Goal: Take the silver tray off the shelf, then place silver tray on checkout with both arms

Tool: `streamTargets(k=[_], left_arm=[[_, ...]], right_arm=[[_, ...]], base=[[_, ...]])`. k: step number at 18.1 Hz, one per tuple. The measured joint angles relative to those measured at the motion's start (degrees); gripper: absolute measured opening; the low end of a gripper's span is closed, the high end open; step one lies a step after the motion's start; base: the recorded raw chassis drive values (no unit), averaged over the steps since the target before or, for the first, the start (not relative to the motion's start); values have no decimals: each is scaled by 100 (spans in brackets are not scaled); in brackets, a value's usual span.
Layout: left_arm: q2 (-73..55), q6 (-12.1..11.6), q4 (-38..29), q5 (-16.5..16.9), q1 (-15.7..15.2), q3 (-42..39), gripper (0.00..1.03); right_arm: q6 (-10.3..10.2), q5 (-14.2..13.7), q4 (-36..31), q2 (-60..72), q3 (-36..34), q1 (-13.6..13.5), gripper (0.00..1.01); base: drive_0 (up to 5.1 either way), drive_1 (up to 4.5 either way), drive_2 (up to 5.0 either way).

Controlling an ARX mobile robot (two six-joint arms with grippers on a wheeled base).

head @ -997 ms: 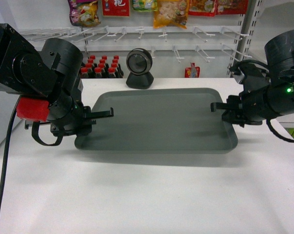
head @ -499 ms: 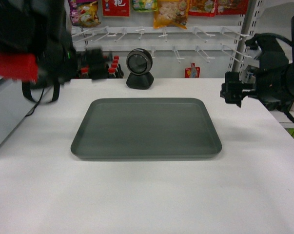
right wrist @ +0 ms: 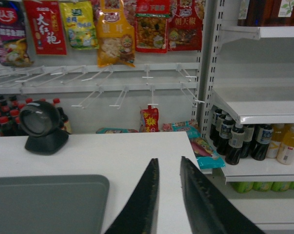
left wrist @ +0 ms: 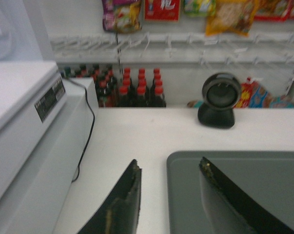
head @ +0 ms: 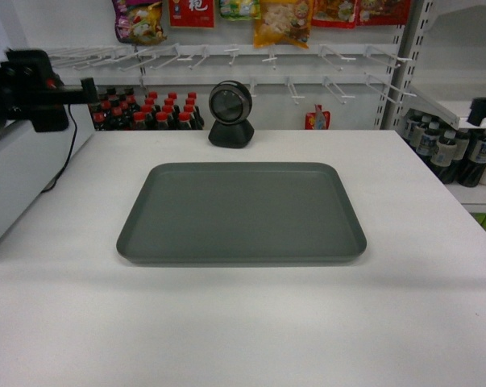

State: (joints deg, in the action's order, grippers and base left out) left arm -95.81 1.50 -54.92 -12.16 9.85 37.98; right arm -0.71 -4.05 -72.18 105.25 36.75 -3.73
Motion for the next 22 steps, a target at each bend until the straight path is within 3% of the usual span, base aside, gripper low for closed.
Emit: streamTargets(k=[2,3,5,7,8,12,13,14,22], left_arm=[[332,-20,-149,109,2,-236,30],[717,-44,-328,234,2,-487,21],[1233,-42,-422,415,-144,-1167,0],[1471,-50,-341,501,-323,-1799,1],[1759,-50,-348,546,-391,-2022,1],[2763,-50,-125,787,-557,-2734,1],[2911,-50,-455,905,-686,-2992,1],[3025,-52,-365,1147,-933,-3119,1],[5084,-52,1217,1209,-984,-3674,1]], right_arm=[[13,33,-28,-186,-264,0,10],[44,105,-20,-345,-614,0,1],[37,107,39,-774,-1362,90,2],[37,363,31,-1434,-1779,337,2],[37,365,483,-1864,-1923,350,2],[37,387,894,-3104,-2662,352,2],[37,387,1086,-3436,-2850,352,2],[37,391,1241,-3722,-2977,348,2],[37,389,2767,-5845,-3521,374,2]], base=[[0,0,0],[0,0,0],[0,0,0],[0,0,0],[0,0,0],[0,0,0],[0,0,0],[0,0,0],[0,0,0]])
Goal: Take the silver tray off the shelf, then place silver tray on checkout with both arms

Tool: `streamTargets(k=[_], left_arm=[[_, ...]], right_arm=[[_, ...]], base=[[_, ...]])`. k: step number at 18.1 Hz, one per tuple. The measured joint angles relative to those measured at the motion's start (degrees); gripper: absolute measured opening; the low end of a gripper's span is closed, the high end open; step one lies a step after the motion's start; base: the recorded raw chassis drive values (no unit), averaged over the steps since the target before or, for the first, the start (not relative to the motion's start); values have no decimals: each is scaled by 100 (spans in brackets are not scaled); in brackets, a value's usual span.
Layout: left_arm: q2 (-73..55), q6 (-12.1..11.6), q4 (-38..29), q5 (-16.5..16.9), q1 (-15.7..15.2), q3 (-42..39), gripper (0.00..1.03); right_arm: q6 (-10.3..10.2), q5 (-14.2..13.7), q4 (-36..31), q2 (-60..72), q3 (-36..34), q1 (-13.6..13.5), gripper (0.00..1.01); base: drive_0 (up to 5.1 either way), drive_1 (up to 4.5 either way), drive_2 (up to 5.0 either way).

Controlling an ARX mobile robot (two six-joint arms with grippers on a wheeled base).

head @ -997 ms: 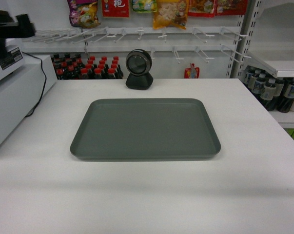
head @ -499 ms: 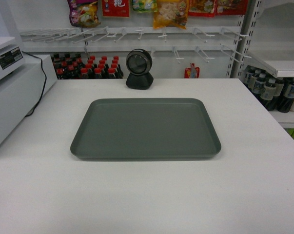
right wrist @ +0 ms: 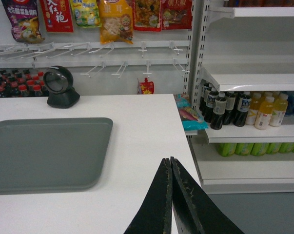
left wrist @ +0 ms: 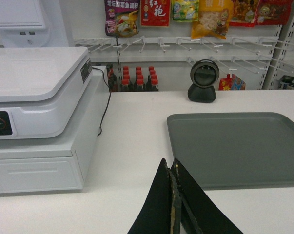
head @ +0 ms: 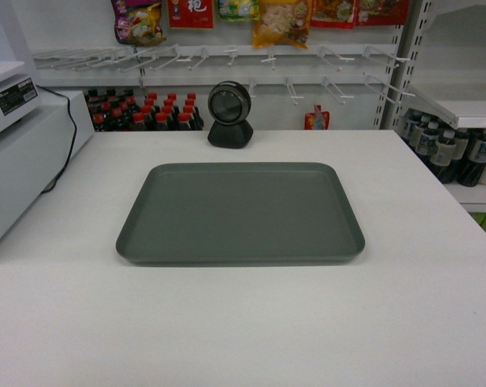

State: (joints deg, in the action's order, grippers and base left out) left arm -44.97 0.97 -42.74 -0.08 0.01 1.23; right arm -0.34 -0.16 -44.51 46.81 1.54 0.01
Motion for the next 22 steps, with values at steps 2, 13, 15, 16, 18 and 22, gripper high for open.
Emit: streamTargets(k=[2,13,15,16,18,22], left_arm=[[496,0,411,0,0,-37,1],[2463,0,2245,0,0,-61,1],[2723,0,2498,-2,0,-61,1],[2868,0,2645,0,0,-61,1],[3110,0,2883,0,0,-61,1],[3493,0,3261,0,0,-61,1]], right_arm=[[0,0,420,-483,-59,0,2],[0,0,2312,-2535,-83,0,2],[2,2,2577,-2809,-83,0,2],[0,2,2706,-2940,-83,0,2],[0,0,2979,-3217,-83,0,2],[0,0,3381,-3620,-83,0,2]], base=[[0,0,0],[0,0,0],[0,0,0],[0,0,0],[0,0,0],[0,0,0]])
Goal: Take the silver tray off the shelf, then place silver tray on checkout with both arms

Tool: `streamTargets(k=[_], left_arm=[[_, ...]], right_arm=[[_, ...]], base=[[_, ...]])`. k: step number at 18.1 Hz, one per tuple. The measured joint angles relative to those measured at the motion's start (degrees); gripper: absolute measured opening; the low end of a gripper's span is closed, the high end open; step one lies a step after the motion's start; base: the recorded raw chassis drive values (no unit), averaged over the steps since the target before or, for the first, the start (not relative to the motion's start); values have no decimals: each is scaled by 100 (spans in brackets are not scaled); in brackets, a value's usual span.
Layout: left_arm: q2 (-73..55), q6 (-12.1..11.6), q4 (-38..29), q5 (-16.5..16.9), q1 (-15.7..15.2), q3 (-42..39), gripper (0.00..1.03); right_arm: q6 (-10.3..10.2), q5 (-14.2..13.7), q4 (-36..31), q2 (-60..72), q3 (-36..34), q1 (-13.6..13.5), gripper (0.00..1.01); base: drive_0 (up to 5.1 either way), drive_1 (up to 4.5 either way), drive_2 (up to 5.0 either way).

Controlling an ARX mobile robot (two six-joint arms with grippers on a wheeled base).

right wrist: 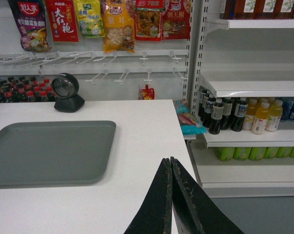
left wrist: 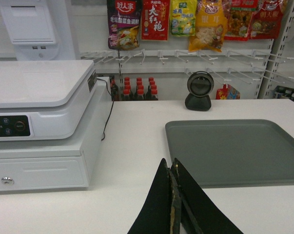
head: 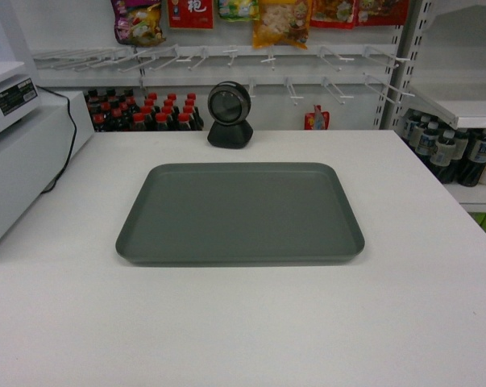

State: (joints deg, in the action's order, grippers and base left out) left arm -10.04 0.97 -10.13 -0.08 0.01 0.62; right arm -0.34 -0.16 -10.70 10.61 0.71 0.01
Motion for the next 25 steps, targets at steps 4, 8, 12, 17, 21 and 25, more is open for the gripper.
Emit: streamTargets(k=[4,8,12,17,21,25], left_arm=[[946,0,1047,2,0,-2,1],[946,0,1038,9,0,2,32],[946,-2,1038,9,0,2,100],[946,-2,1038,9,0,2,97],[946,-2,1038,9,0,2,98],[946,-2,1038,9,0,2,98]], right_arm=[[2,22,981,-1038,22,0,2],[7,20,1091,-1038,2,0,34],[2,17,1091,-1038,2,0,100],[7,20,1091,-1038,2,0,97],[7,20,1091,-1038,2,0,98],[4,20,1091,-1038,2,0,98]], base=[[0,0,0],[0,0,0],[0,0,0],[0,0,0],[0,0,0],[0,0,0]])
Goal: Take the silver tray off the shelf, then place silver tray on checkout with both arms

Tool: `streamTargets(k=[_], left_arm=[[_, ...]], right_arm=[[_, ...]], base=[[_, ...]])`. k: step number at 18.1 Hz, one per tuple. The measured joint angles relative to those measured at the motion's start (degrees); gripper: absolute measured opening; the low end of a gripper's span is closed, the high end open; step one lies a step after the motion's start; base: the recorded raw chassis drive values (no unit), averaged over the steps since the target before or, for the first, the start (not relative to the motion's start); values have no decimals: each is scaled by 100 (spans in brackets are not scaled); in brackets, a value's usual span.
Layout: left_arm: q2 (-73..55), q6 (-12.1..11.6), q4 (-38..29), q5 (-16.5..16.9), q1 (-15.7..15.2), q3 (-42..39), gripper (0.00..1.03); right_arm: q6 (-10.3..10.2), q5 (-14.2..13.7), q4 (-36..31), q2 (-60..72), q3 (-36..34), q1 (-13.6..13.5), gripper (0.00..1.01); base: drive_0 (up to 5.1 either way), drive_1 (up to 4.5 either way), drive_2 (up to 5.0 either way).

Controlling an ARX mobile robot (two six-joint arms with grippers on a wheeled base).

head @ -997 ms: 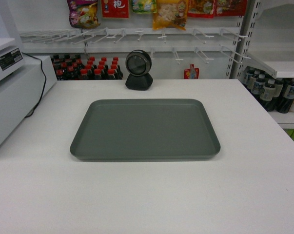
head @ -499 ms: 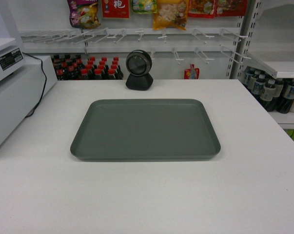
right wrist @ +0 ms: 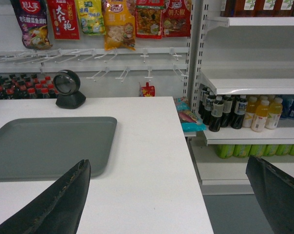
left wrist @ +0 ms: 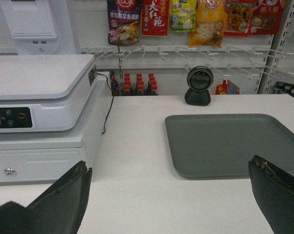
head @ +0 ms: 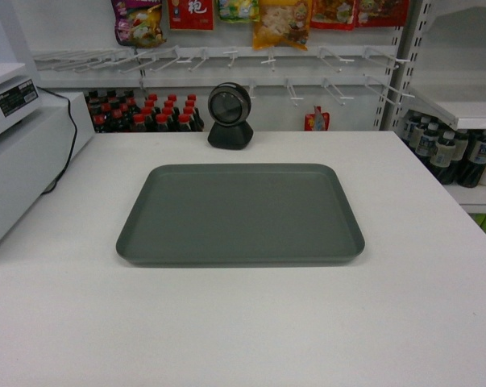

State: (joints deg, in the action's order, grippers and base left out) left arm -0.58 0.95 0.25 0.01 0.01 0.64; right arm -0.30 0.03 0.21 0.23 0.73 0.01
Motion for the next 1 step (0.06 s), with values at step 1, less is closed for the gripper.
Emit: streamTargets(k=[1], left_arm=[[0,0,0,0,0,0,98]], right_arm=[[0,0,0,0,0,0,98]], base=[[0,0,0]])
